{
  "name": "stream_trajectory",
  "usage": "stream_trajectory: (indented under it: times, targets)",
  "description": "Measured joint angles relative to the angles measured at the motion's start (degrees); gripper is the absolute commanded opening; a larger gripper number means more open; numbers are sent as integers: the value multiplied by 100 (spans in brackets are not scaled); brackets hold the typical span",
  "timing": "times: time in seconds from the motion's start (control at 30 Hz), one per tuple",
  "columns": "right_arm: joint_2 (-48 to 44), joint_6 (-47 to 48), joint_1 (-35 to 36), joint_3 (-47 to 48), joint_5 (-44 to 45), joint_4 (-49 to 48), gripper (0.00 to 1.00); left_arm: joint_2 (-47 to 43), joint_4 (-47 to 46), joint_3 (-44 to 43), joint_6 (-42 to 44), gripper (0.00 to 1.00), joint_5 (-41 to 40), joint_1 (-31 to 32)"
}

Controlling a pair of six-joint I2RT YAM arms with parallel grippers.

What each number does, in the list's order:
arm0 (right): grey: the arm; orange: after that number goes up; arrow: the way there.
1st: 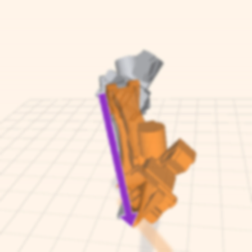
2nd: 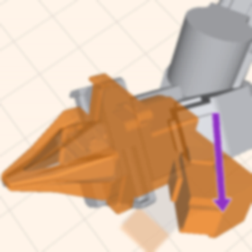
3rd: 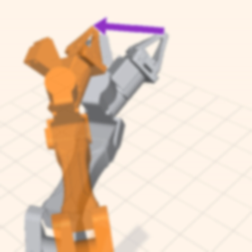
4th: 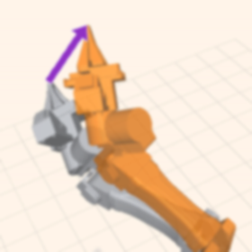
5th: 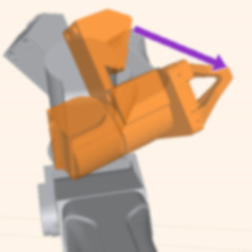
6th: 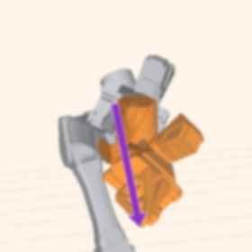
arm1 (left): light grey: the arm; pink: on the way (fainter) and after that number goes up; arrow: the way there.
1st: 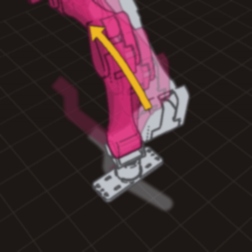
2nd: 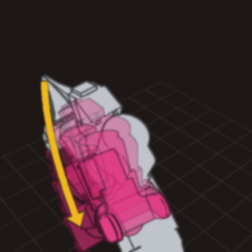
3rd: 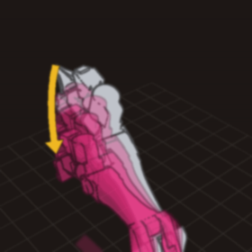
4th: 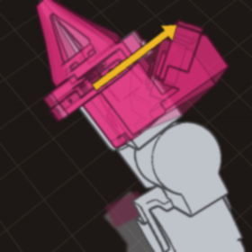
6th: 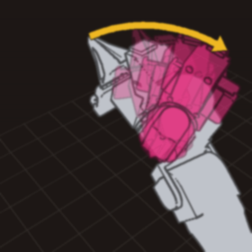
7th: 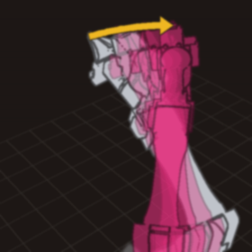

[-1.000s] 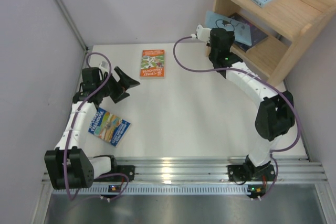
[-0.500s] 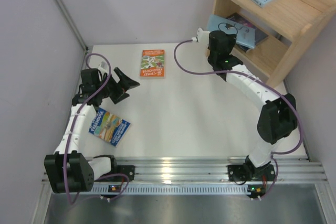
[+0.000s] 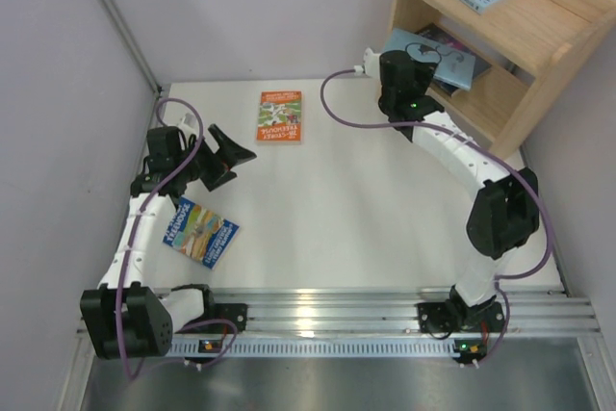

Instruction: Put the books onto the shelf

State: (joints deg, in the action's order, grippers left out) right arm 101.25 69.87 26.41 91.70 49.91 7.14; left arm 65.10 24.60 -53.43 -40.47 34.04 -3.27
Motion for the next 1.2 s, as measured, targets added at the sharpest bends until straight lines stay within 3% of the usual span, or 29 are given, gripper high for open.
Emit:
stream_trajectory:
  times: [0.57,0.8,1.2]
  targets:
    - [531,-175,-214,332,17,284,0,0,26,37,15,99,-9,0]
    - [719,-625,-407,861,-195,817,20,0,22,46,2,99,-2,0]
    - [804,-1113,-422,1034,-697,1233,33,-173,24,46,-4,99,2,0]
